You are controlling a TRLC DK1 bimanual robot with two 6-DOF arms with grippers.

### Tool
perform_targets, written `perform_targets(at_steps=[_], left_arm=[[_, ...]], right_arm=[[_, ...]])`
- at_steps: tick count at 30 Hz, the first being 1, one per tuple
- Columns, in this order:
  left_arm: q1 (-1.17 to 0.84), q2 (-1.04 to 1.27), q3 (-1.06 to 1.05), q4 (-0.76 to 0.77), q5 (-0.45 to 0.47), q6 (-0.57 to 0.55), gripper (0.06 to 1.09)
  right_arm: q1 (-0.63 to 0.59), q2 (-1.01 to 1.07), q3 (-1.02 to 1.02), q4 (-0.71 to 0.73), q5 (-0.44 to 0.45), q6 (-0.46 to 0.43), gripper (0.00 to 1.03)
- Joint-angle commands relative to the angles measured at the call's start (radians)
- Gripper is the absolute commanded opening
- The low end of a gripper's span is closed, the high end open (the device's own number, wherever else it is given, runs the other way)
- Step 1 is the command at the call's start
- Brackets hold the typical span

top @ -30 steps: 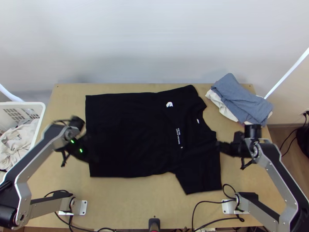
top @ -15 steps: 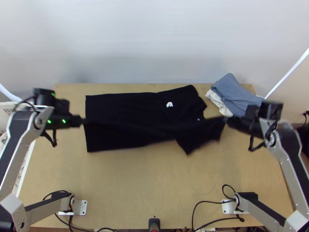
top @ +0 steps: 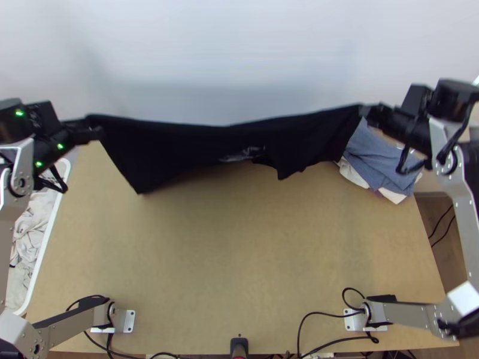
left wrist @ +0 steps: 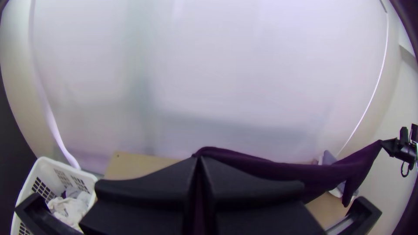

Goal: Fold the t-shirt

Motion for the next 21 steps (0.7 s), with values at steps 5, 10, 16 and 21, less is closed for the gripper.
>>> perform_targets(at_steps=[5,10,16,21], left_arm=[[0.029,-0.032,0.14,0.132,-0.026,-0.012,0.1],[0.03,-0.051,0.227,0.204,-0.09,-0.015,0.1],[0.03,-0.06,0.26,0.34,-0.234,-0.002,0.1],[0.035,-0.086,0.263,0.348,-0.259,-0.002,0.1]], right_arm=[[0.016,0.118,0.327,0.026,0.078,0.006,0.03],[0.016,0.152,0.519,0.075,0.133,-0.016,0.03],[0.016,0.095,0.519,0.149,0.147,-0.023,0.03],[0.009,-0.006,0.514,0.173,0.152,-0.026,0.03]])
